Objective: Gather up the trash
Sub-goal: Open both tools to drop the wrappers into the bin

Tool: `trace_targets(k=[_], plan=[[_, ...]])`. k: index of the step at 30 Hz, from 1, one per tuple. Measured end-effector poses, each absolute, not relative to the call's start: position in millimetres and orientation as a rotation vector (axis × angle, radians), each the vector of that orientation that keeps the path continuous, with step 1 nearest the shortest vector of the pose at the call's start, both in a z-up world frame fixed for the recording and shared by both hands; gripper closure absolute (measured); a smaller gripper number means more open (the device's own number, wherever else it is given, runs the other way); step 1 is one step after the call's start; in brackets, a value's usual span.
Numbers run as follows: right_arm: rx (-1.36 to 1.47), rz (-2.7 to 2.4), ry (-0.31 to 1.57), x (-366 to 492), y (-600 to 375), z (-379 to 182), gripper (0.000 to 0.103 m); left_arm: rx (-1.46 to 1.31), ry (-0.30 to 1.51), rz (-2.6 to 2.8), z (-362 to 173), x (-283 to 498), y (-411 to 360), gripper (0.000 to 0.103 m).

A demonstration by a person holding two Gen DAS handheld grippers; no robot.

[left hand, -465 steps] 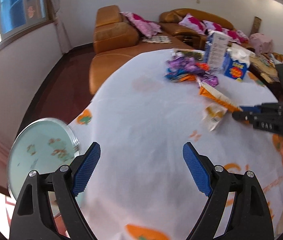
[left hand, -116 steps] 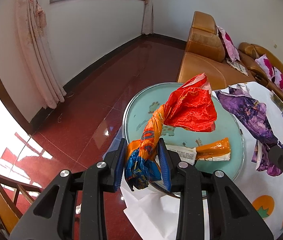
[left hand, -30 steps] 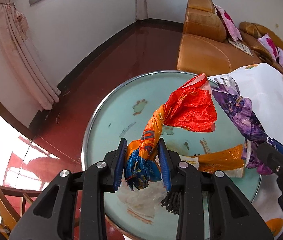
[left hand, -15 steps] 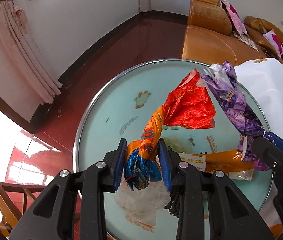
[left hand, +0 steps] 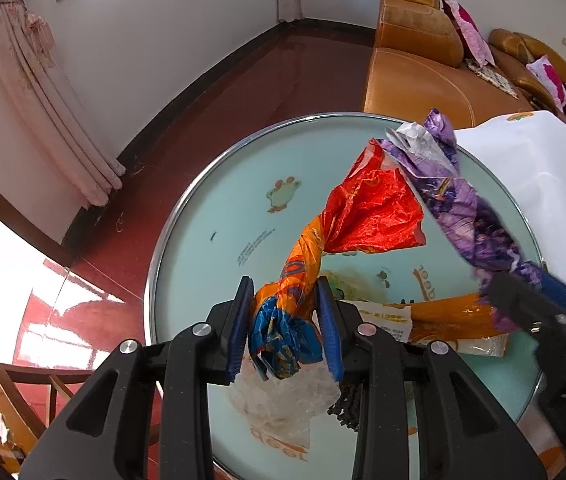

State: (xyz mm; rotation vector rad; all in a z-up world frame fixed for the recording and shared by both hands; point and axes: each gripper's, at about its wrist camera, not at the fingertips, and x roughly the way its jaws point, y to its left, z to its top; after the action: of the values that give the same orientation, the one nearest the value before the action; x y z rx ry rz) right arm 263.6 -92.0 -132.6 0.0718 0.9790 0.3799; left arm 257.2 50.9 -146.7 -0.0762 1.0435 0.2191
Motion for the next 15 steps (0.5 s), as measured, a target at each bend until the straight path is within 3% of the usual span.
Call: trace_targets(k=[10, 13, 15], plan=[[0.119, 0.356, 0.923, 257, -107, -116, 0.067, -0.044, 1.042, 0.235, -150, 258, 49, 0.07], [0.123, 0.331, 0.899, 254, -112, -111, 0.067, -0.006, 1.051, 0.23, -154, 262, 46, 0.055], [0.132, 0.312, 0.884, 251, -118, -108, 0.066, -0.044, 1.051, 0.221, -149, 262, 47, 0.037]])
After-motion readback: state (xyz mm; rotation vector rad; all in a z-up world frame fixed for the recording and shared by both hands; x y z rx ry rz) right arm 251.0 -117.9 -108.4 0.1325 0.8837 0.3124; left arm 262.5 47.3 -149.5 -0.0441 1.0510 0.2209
